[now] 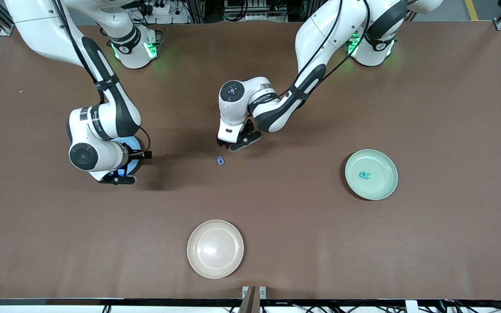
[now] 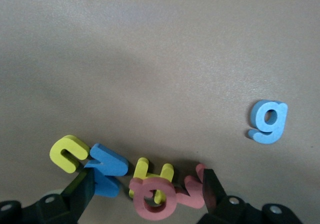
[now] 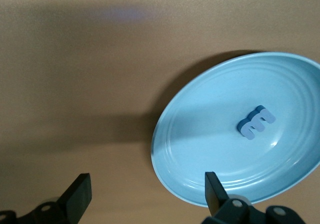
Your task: Sort upper and lower case letters into plates
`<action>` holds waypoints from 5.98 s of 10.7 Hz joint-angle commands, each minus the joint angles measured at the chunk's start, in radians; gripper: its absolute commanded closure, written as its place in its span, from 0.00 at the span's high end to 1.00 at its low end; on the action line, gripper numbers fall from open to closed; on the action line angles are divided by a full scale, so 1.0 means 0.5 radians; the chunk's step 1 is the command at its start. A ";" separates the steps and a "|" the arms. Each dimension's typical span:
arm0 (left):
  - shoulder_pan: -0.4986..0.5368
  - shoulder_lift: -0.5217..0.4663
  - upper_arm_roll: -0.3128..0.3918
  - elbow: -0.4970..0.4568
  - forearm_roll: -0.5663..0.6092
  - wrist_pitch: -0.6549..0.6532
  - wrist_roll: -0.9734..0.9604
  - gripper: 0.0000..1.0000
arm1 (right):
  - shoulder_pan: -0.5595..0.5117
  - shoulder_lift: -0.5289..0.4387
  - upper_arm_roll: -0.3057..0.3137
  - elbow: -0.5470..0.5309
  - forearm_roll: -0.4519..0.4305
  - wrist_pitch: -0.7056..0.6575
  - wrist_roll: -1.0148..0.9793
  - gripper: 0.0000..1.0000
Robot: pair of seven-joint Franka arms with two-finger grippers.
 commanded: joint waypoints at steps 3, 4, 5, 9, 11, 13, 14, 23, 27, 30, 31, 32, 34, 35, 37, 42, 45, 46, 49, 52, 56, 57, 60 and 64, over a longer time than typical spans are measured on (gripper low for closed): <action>-0.027 0.034 0.016 0.046 0.054 0.001 -0.060 0.93 | 0.011 -0.034 -0.002 -0.009 0.031 -0.023 0.019 1.00; -0.042 0.034 0.016 0.046 0.054 0.001 -0.063 0.93 | 0.011 -0.034 -0.002 -0.009 0.031 -0.023 0.019 1.00; -0.048 0.034 0.016 0.049 0.054 0.001 -0.063 0.93 | 0.011 -0.034 -0.002 -0.009 0.031 -0.023 0.022 1.00; -0.049 0.022 0.016 0.046 0.042 -0.005 -0.063 0.92 | 0.011 -0.034 -0.002 -0.009 0.031 -0.023 0.022 1.00; -0.049 0.022 0.016 0.046 0.039 -0.005 -0.060 0.80 | 0.011 -0.034 -0.002 -0.009 0.031 -0.023 0.022 1.00; -0.049 0.022 0.016 0.046 0.042 -0.005 -0.060 0.66 | 0.011 -0.031 -0.002 -0.009 0.031 -0.020 0.022 1.00; -0.049 0.025 0.016 0.046 0.042 -0.005 -0.060 0.65 | 0.011 -0.031 -0.002 -0.009 0.031 -0.020 0.022 1.00; -0.045 0.019 0.016 0.046 0.066 -0.005 -0.015 0.33 | 0.008 -0.028 -0.002 -0.006 0.105 -0.020 0.064 1.00; -0.042 0.013 0.016 0.046 0.072 -0.008 -0.008 0.12 | 0.112 -0.022 -0.002 0.012 0.173 -0.002 0.365 1.00; -0.024 -0.027 0.013 0.043 0.066 -0.042 0.046 0.00 | 0.195 -0.016 -0.003 0.028 0.173 -0.002 0.527 1.00; -0.015 -0.060 0.013 0.046 0.051 -0.121 0.108 0.00 | 0.195 -0.016 -0.002 0.028 0.173 -0.002 0.528 1.00; 0.028 -0.103 -0.002 0.043 0.045 -0.189 0.166 0.00 | 0.195 -0.016 -0.002 0.028 0.173 -0.002 0.528 1.00; 0.223 -0.204 -0.142 0.037 0.042 -0.345 0.283 0.00 | 0.198 -0.012 0.001 0.034 0.194 -0.001 0.531 1.00; 0.385 -0.247 -0.265 0.034 0.042 -0.428 0.377 0.00 | 0.246 -0.012 -0.002 0.049 0.258 -0.002 0.558 1.00; 0.747 -0.297 -0.520 0.013 0.048 -0.587 0.601 0.00 | 0.342 0.003 -0.003 0.101 0.304 0.002 0.736 1.00; 1.545 -0.456 -0.875 -0.144 0.039 -0.848 1.312 0.00 | 0.675 0.174 -0.006 0.301 0.406 0.175 1.319 1.00; 2.153 -0.469 -1.149 -0.273 0.042 -1.008 1.794 0.00 | 0.838 0.269 -0.006 0.301 0.381 0.516 1.344 1.00; 2.236 -0.469 -1.156 -0.273 0.042 -1.054 1.893 0.00 | 0.888 0.282 -0.009 0.301 0.345 0.553 1.344 1.00; 2.423 -0.463 -1.150 -0.316 0.069 -1.107 2.196 0.00 | 1.004 0.365 -0.021 0.307 0.244 0.735 1.344 0.99; 2.516 -0.432 -1.140 -0.404 0.103 -1.024 2.305 0.00 | 1.038 0.420 -0.021 0.340 0.084 0.842 1.335 0.98; 2.556 -0.383 -1.134 -0.564 0.336 -0.877 2.296 0.00 | 1.038 0.488 -0.018 0.399 -0.113 0.873 1.344 0.94; 2.559 -0.374 -1.134 -0.574 0.339 -0.873 2.296 0.00 | 1.038 0.488 -0.018 0.396 -0.116 0.870 1.344 0.94; 2.575 -0.383 -1.134 -0.632 0.361 -0.815 2.311 0.00 | 1.035 0.491 -0.018 0.393 -0.116 0.870 1.344 0.85; 2.559 -0.389 -1.131 -0.614 0.367 -0.830 2.228 1.00 | 1.032 0.494 -0.018 0.390 -0.116 0.867 1.344 0.52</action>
